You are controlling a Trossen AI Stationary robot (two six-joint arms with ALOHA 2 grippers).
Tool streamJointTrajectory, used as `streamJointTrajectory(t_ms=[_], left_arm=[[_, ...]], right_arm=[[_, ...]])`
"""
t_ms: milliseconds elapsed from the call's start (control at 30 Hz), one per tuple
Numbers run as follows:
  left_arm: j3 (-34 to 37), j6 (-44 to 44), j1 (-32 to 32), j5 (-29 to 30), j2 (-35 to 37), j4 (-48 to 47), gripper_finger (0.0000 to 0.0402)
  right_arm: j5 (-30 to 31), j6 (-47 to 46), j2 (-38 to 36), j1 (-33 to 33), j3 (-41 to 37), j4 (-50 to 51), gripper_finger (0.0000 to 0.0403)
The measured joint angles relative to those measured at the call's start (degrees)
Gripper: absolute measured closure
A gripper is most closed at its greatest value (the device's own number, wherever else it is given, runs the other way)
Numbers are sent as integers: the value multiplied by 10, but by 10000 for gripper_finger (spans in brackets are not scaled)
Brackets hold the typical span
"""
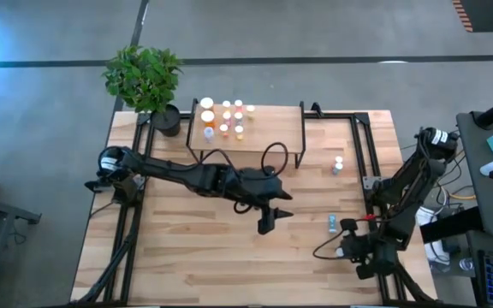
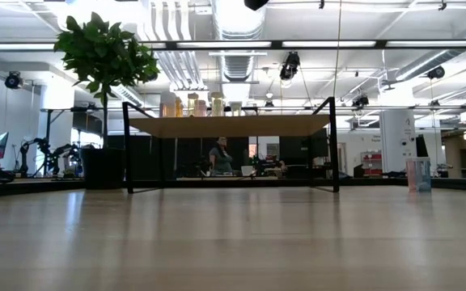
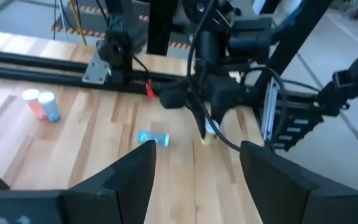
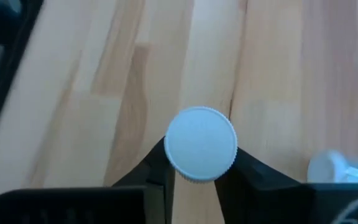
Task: Pick and place medicine bottles onto shelf by color
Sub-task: Put the yellow pill bottle on the shelf
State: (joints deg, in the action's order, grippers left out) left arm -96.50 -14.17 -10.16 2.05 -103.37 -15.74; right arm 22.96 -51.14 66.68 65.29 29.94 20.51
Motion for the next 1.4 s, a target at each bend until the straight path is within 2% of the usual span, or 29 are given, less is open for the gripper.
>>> streamJointTrajectory(t_ms=[100,267,467,733,900,1100,1233,1400], left_arm=[[0,0,3,0,0,15,185],[1,-17,4,-6,-25,60,185],[-5,-31,2,-42,-70,137,185],[-7,-18,4,-46,-88,137,185],[-7,22,4,-43,-87,138,185],[-13,46,4,-12,-72,137,185],[-14,76,7,10,-25,122,185],[-6,176,10,68,68,106,185]], right_arm=[[-7,31,-7,-40,41,35,332],[-10,101,-13,-137,135,149,310],[-54,187,-12,-254,219,241,308],[-49,283,-12,-339,287,260,304],[-49,304,-12,-376,332,260,303],[-37,312,-14,-387,381,281,303],[15,287,-27,-387,404,337,303],[17,276,-47,-387,408,338,303]])
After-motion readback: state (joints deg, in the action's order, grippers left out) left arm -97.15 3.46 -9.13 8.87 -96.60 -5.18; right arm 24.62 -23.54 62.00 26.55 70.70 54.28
